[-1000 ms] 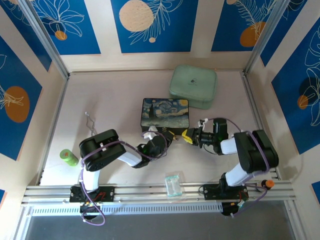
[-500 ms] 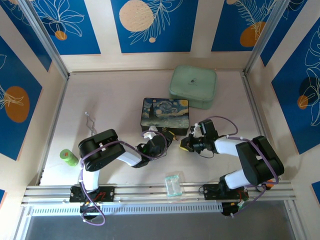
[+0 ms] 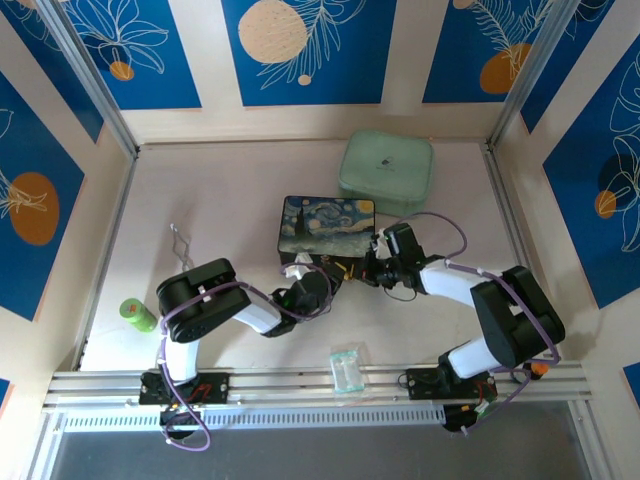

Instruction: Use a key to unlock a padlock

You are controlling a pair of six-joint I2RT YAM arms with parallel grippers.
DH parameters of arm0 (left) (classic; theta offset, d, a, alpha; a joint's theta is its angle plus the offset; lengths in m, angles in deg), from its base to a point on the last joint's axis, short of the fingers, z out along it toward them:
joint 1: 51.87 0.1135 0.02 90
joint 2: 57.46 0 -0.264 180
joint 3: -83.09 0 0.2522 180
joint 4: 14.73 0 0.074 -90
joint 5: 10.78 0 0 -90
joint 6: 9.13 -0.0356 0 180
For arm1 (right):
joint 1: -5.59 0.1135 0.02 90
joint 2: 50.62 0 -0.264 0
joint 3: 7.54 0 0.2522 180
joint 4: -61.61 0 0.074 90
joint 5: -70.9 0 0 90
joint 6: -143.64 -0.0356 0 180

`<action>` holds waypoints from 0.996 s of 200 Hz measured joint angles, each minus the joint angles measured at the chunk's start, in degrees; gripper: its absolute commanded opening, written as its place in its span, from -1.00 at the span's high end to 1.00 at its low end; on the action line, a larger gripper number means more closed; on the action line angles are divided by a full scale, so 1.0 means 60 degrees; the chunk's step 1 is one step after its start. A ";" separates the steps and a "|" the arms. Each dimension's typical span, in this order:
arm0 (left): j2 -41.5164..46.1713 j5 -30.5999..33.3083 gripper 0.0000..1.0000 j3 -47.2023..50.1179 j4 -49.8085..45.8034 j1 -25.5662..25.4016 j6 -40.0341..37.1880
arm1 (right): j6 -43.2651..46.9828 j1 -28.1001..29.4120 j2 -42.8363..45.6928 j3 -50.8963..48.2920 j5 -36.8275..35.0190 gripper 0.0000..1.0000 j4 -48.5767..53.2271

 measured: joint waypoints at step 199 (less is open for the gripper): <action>0.0058 0.0135 1.00 0.0288 0.0328 0.0000 0.0000 | -0.1184 -0.0062 0.1300 -0.0907 0.0193 0.92 -0.0106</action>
